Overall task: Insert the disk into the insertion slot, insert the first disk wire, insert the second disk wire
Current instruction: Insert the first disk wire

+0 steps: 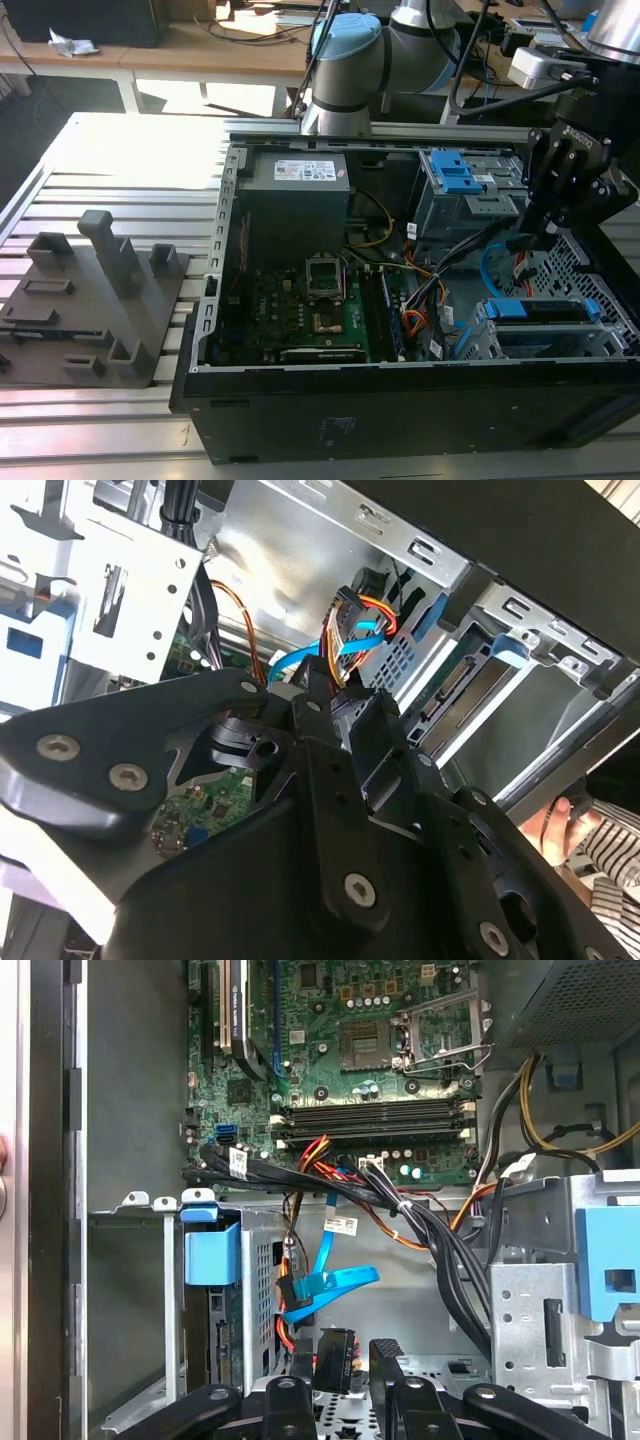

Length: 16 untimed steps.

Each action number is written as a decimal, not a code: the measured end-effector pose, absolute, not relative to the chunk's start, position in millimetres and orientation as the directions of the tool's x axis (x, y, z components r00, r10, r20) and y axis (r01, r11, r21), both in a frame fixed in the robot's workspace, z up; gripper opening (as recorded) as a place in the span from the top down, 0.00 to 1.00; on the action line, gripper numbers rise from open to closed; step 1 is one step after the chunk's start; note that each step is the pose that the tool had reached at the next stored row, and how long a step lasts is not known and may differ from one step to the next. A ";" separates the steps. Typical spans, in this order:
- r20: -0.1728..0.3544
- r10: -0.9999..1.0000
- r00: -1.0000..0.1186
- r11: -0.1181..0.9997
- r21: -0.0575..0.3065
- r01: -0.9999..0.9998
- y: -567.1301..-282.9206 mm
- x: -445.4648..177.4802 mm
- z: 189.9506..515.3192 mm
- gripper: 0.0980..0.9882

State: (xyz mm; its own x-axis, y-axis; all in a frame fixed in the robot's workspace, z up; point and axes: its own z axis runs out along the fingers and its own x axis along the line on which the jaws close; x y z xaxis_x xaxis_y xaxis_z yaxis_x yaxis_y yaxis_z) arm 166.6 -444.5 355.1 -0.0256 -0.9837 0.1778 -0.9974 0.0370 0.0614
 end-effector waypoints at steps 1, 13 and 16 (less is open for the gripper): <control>0.182 -0.983 -0.026 0.037 0.061 -0.997 -444.5 166.6 354.6 0.70; 0.193 -0.981 -0.026 0.038 0.061 -0.997 -444.5 166.6 352.9 0.90; 0.193 -0.981 -0.026 0.038 0.061 -0.997 -444.5 166.6 352.9 0.90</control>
